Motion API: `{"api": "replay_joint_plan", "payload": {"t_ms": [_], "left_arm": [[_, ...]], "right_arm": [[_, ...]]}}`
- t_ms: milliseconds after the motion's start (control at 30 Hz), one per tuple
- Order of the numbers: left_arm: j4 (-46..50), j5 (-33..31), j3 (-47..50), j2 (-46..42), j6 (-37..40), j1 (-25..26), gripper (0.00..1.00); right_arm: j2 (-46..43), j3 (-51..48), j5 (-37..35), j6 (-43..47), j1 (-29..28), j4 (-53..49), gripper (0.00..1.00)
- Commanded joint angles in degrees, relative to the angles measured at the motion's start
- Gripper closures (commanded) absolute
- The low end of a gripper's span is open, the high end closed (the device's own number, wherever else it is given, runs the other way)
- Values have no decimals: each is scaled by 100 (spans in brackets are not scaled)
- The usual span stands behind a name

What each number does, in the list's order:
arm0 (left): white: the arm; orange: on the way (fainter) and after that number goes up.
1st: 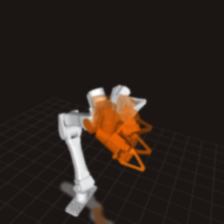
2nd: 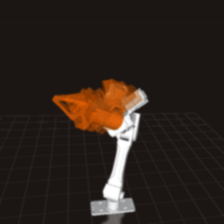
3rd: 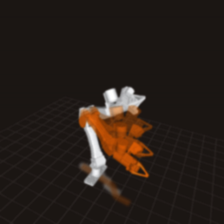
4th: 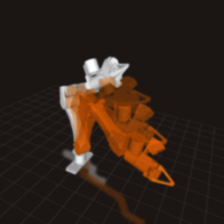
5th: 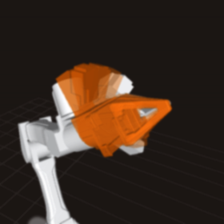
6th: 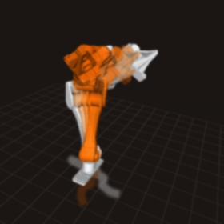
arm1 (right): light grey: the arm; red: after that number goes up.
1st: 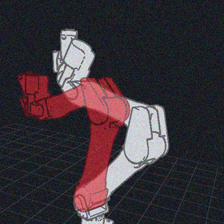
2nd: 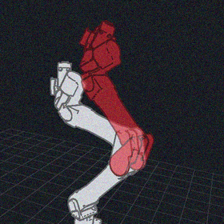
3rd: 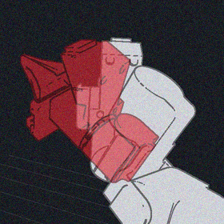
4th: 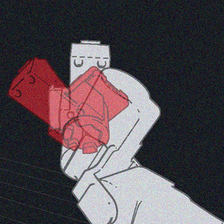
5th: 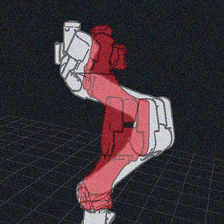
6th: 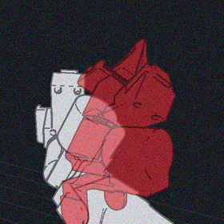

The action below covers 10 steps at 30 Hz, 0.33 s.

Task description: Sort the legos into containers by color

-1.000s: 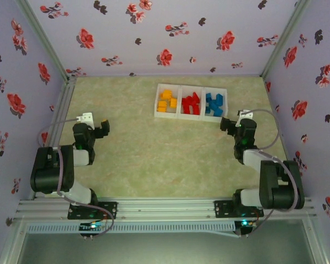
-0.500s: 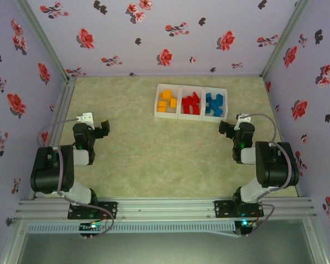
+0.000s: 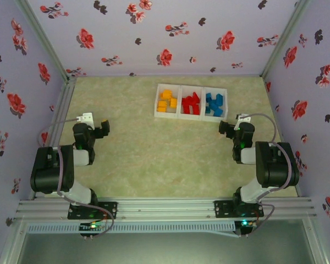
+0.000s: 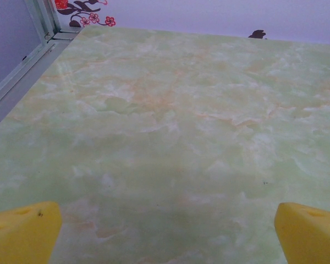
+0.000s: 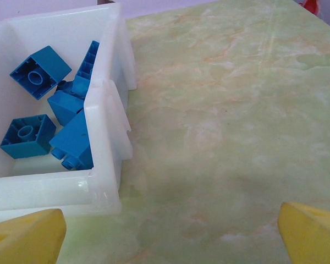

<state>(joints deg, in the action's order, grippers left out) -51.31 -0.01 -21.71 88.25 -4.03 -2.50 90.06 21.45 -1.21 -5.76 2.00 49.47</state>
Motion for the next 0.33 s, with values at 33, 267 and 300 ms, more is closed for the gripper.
{"api": "replay_joint_plan", "payload": {"t_ms": [33,267,300], "left_arm": [[-5,-135,-34,0,140,9,0],[-11,-131,-30,-1,140,13,0],[-11,-132,-35,2,140,9,0]], "right_arm": [[-14,153,69,66,-7,78,1],[-52,118,60,68,-7,99,1],[-45,114,60,66,-6,109,1]]}}
